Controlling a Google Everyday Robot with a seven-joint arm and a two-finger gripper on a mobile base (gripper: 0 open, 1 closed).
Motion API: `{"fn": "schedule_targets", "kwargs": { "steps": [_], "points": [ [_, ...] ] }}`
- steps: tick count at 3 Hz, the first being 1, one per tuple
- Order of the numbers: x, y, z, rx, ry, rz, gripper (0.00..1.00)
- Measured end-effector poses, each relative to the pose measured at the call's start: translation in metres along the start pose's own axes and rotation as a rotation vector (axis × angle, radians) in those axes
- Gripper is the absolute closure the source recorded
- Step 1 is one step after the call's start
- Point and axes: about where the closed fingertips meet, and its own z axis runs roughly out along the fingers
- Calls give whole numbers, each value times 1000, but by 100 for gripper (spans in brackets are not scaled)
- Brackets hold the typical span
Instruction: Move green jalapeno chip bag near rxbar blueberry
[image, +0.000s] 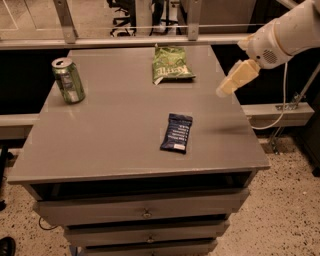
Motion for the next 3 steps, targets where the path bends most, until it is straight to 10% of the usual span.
{"fn": "schedule_targets", "kwargs": {
  "steps": [3],
  "points": [
    [-56,-93,128,-8,-344,207,0]
  ]
}}
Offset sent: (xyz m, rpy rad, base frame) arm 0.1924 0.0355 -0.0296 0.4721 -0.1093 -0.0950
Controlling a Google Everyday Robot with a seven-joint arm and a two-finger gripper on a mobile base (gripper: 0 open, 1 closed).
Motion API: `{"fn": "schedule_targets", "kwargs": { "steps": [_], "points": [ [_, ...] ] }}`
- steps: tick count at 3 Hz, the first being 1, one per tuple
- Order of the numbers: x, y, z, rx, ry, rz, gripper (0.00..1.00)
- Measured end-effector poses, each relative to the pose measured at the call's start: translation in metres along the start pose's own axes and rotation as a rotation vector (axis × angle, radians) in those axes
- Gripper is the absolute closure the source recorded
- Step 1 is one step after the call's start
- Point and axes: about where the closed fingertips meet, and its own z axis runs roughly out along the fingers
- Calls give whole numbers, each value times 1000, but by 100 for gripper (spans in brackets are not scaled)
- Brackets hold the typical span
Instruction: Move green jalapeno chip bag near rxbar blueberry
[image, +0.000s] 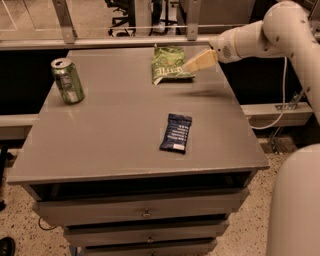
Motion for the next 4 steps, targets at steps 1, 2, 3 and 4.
{"fn": "schedule_targets", "kwargs": {
  "steps": [1,2,3,4],
  "points": [
    [-7,12,41,-29,-15,23,0],
    [3,31,77,-53,6,36,0],
    [24,37,96,-47,38,62,18],
    [28,33,99,-27,36,63,41]
  ]
}}
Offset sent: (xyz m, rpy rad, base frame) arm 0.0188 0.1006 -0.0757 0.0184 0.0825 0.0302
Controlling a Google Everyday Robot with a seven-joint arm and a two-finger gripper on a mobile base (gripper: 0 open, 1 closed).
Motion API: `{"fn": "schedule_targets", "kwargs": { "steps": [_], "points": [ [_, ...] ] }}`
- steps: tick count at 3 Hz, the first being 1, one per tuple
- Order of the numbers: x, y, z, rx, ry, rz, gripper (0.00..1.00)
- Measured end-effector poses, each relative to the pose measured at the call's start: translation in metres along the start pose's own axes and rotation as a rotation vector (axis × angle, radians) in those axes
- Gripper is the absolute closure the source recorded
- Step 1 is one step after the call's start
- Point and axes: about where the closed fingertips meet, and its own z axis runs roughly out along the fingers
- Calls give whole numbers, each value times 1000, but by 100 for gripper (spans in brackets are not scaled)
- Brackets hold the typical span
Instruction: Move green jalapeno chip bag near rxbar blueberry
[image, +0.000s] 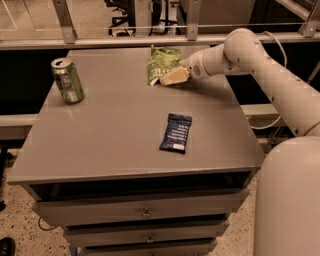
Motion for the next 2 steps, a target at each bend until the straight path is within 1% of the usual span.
{"fn": "schedule_targets", "kwargs": {
  "steps": [1,2],
  "points": [
    [-6,-7,-10,27,-14,-28,64],
    [-15,-15,-29,57,-27,-62,87]
  ]
}}
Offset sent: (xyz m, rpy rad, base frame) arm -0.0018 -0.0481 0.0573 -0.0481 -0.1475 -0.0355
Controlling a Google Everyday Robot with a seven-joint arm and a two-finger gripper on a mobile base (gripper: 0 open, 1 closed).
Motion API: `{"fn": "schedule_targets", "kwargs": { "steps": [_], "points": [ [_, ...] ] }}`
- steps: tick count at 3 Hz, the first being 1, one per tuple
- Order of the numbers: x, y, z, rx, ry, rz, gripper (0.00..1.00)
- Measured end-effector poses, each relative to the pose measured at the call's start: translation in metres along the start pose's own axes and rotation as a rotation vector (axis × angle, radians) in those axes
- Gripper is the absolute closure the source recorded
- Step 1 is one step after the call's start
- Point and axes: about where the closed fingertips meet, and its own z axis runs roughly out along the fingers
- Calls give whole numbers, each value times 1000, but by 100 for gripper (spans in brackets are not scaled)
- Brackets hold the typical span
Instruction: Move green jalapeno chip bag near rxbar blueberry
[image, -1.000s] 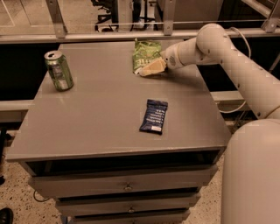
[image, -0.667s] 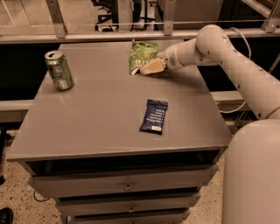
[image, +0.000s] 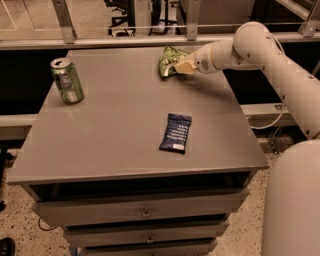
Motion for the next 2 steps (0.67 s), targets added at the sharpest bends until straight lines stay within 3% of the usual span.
{"fn": "schedule_targets", "kwargs": {
  "steps": [1,2],
  "points": [
    [-14,-5,-26,12,-18,-38,100],
    [-17,15,-67,-53,-25,-73,100]
  ]
}}
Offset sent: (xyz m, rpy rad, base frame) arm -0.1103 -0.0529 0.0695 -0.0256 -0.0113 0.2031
